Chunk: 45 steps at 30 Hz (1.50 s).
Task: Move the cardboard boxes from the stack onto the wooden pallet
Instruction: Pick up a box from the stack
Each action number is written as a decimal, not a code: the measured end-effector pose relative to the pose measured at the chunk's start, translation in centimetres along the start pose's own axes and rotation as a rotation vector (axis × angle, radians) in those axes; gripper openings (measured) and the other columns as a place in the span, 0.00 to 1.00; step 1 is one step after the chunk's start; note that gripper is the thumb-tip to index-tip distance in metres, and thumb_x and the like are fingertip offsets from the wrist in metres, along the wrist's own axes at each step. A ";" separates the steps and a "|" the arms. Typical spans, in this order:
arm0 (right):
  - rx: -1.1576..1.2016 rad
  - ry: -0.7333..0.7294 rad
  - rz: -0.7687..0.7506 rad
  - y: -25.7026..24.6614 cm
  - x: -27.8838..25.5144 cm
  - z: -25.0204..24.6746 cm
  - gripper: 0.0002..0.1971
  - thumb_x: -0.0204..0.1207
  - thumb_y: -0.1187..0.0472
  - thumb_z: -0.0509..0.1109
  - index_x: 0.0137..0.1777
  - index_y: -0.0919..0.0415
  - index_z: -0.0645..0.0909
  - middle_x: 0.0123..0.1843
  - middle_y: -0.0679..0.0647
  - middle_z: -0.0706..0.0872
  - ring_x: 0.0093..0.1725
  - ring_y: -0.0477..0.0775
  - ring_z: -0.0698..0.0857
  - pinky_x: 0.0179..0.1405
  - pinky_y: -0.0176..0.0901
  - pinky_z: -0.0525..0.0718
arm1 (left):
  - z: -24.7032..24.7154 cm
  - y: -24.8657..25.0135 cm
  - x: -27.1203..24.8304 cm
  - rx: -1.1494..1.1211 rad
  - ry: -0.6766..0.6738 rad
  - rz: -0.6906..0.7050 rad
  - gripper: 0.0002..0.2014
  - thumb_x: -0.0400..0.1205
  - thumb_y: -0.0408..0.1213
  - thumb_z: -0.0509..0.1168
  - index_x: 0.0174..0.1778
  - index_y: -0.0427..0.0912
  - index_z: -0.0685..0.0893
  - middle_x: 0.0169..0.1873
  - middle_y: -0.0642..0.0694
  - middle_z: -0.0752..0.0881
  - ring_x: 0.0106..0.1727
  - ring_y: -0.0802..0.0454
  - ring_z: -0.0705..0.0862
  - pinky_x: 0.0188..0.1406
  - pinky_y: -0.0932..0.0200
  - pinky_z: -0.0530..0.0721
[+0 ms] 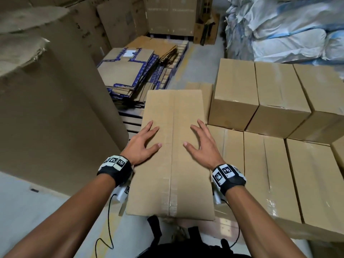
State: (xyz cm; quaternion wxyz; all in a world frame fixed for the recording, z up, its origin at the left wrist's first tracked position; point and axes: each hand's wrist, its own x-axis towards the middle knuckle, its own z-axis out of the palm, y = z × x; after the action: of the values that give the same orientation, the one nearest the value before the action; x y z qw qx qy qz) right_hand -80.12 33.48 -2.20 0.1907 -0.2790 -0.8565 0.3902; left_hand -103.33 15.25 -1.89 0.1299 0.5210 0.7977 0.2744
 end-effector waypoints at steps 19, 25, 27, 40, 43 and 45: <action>-0.030 0.084 0.071 3.7 16.7 -3.3 0.39 0.81 0.48 0.77 0.89 0.47 0.63 0.94 0.36 0.43 0.83 0.31 0.53 0.81 0.39 0.53 | -1.3 -3.6 20.8 -0.015 -0.074 0.097 0.34 0.84 0.55 0.72 0.87 0.58 0.71 0.91 0.59 0.56 0.89 0.58 0.61 0.88 0.55 0.59; -0.101 0.116 0.141 5.5 24.4 -3.2 0.41 0.81 0.46 0.77 0.90 0.46 0.61 0.94 0.36 0.41 0.84 0.31 0.50 0.81 0.40 0.49 | -0.8 -6.6 30.3 -0.073 -0.118 0.122 0.34 0.84 0.53 0.73 0.87 0.59 0.71 0.91 0.62 0.57 0.86 0.65 0.61 0.84 0.63 0.56; -0.139 0.132 0.176 6.4 27.8 -2.9 0.42 0.80 0.46 0.77 0.90 0.47 0.60 0.94 0.38 0.41 0.83 0.32 0.48 0.81 0.43 0.47 | -0.3 -7.9 34.1 -0.094 -0.150 0.133 0.34 0.85 0.52 0.73 0.88 0.57 0.71 0.91 0.61 0.56 0.82 0.71 0.60 0.83 0.67 0.55; -0.282 0.029 0.341 12.8 49.0 -5.9 0.48 0.81 0.46 0.78 0.92 0.50 0.52 0.95 0.49 0.40 0.93 0.55 0.50 0.90 0.50 0.52 | 3.0 -14.1 57.5 -0.174 -0.228 0.169 0.35 0.85 0.55 0.72 0.89 0.55 0.70 0.91 0.61 0.56 0.87 0.63 0.63 0.80 0.72 0.53; -0.337 -0.049 0.373 14.5 53.0 -7.0 0.51 0.81 0.46 0.78 0.93 0.49 0.47 0.95 0.50 0.39 0.93 0.59 0.50 0.85 0.48 0.52 | 4.1 -14.9 61.0 -0.185 -0.217 0.157 0.35 0.85 0.54 0.72 0.88 0.53 0.70 0.91 0.58 0.57 0.88 0.58 0.63 0.80 0.72 0.53; -0.372 -0.076 0.387 15.6 55.4 -7.4 0.52 0.81 0.45 0.78 0.94 0.50 0.46 0.95 0.50 0.39 0.93 0.60 0.52 0.86 0.51 0.54 | 5.1 -15.4 62.9 -0.187 -0.211 0.150 0.35 0.85 0.54 0.72 0.89 0.52 0.70 0.91 0.56 0.57 0.89 0.56 0.63 0.81 0.69 0.54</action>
State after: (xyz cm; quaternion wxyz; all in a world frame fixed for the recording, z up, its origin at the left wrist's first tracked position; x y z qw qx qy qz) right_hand -113.67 80.78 -3.67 0.0258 -0.4531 -0.8507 0.2653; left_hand -139.14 68.87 -9.91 0.2402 0.5907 0.7095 0.3001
